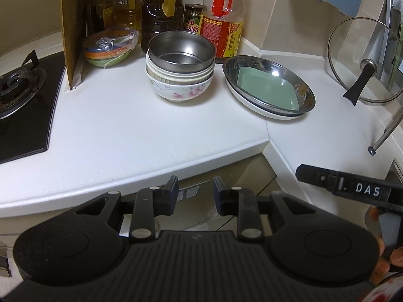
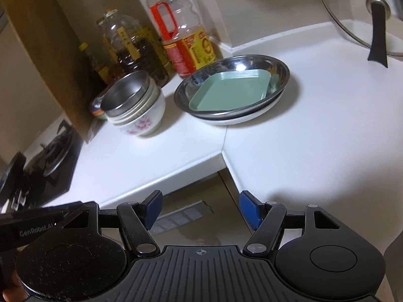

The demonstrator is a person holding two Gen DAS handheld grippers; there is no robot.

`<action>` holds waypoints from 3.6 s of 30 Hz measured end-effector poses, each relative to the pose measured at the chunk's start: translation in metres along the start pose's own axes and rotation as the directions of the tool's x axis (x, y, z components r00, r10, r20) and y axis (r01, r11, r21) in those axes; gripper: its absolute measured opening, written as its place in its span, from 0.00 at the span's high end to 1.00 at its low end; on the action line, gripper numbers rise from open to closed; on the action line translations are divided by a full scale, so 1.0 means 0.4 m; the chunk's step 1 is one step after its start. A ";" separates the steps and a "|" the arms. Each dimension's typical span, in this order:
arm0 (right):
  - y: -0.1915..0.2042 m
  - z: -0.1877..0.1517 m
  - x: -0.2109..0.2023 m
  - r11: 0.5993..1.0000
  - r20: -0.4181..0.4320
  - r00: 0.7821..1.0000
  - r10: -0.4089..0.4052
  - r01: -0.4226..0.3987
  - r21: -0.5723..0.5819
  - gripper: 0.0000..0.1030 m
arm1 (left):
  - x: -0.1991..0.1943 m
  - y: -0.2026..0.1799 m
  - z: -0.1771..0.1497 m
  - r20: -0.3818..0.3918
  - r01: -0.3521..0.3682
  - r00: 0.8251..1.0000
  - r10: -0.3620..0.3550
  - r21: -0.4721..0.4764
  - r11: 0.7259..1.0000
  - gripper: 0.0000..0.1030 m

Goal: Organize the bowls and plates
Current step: 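Move both grippers back to the rim of the pot-and-bowl stack, then close both grippers on the rim of the pot-and-bowl stack, then lift the stack and carry it over the steel plate with green tray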

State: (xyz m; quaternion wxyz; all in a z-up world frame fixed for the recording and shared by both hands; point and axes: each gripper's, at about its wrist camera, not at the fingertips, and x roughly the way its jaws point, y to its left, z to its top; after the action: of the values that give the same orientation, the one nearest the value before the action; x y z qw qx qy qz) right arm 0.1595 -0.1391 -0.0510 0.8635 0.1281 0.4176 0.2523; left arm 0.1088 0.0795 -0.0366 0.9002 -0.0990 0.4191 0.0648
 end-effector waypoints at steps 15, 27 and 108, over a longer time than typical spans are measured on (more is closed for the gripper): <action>0.064 0.143 0.102 0.999 0.150 0.989 0.004 -0.010 0.039 0.79 | 0.086 0.154 0.243 0.150 0.046 0.987 -0.053 0.051 0.998 0.76; 0.185 0.273 0.244 0.993 0.281 0.957 0.078 -0.049 -0.107 0.97 | 0.178 0.229 0.387 0.229 0.081 0.968 -0.100 0.091 0.992 0.89; 0.197 0.389 0.436 0.997 0.001 1.000 -0.007 0.007 0.078 0.63 | 0.375 0.284 0.465 -0.004 0.169 0.986 -0.169 0.023 0.985 0.77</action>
State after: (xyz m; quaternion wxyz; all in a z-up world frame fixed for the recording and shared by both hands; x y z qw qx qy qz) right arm 0.3472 0.0202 -0.0353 0.8590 0.1604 0.4268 0.2329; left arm 0.3202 0.2382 -0.0487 0.9031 -0.1238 0.4108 -0.0169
